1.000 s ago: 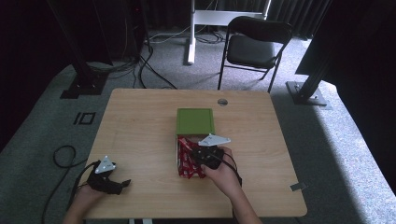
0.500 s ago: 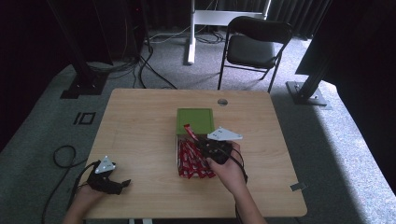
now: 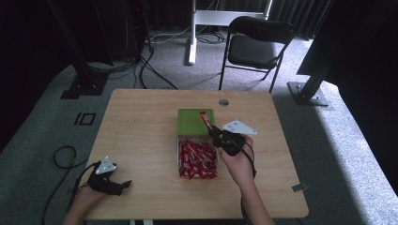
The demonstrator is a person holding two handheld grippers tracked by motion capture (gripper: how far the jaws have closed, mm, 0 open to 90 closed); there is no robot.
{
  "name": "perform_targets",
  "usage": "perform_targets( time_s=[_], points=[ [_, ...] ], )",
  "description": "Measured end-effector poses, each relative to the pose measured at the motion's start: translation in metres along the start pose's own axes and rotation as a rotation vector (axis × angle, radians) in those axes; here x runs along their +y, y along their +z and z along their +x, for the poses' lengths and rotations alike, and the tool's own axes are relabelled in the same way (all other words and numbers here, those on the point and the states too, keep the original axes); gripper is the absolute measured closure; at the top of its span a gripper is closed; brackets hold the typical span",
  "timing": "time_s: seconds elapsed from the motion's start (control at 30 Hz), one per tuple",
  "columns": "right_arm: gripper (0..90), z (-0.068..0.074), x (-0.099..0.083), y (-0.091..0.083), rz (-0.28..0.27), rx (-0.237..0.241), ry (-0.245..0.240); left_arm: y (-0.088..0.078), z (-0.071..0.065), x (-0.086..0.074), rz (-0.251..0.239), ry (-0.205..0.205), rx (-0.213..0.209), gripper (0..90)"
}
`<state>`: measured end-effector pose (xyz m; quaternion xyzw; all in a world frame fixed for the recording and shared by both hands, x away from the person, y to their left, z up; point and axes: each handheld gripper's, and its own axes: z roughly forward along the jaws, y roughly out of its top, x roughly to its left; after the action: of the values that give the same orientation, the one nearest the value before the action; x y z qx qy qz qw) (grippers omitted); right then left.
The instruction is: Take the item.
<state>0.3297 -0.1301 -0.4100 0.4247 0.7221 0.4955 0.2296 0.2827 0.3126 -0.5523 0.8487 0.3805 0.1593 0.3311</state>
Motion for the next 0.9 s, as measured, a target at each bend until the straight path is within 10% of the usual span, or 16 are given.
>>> perform_targets(
  time_s=[0.33, 0.9],
  points=[
    [79.7, -0.026, -0.015, 0.009, -0.043, -0.142, 0.086, 0.000, 0.000, 0.000, 0.000, 0.000, -0.001, 1.4],
    [79.2, -0.050, -0.059, 0.037, -0.004, -0.243, 0.200, 0.000, 0.000, 0.000, 0.001, -0.001, -0.001, 1.4]
  ],
)
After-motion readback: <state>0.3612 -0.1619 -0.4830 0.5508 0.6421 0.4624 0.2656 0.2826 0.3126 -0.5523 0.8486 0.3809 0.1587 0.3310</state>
